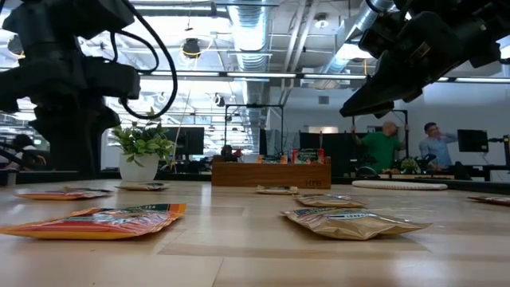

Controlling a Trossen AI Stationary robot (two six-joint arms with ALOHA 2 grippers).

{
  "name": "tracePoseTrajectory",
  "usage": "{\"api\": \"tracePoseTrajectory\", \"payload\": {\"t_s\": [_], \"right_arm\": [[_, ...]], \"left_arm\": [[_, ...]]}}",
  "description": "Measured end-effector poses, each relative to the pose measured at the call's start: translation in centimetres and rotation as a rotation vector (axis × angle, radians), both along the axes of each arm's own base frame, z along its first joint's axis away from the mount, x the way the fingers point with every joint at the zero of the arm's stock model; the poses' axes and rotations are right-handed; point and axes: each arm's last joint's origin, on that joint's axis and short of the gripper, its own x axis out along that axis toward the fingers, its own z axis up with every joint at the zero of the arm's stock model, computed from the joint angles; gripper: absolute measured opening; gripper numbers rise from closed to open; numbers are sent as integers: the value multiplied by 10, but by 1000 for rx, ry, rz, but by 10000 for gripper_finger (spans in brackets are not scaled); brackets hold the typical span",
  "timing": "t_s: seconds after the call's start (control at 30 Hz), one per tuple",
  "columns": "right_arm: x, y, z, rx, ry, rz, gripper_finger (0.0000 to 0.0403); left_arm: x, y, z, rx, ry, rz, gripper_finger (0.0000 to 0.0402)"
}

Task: Pick & Place Tea
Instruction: Put the orange tea bag into the middle section of the wooden organizer

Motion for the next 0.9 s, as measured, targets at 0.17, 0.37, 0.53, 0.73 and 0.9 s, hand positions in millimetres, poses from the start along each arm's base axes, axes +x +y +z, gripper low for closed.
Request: {"api": "tracePoseTrajectory", "payload": {"t_s": [0.17, 0.37, 0.53, 0.73, 0.9], "right_arm": [[0, 0, 0, 1, -1, 1, 92], [0, 0, 0, 7, -2, -3, 92], [0, 0, 0, 7, -2, -2, 92], [0, 0, 0, 8, -2, -2, 92], [0, 0, 0, 9, -2, -2, 92]], "left_arm": [[-2, 0, -1, -12, 34, -22, 78], [-3, 1, -7, 9, 88, -28, 78], [-1, 7, -10, 28, 104, -14, 78], [1, 14, -11, 37, 113, -1, 78], [2, 16, -11, 23, 117, 2, 78]]}}
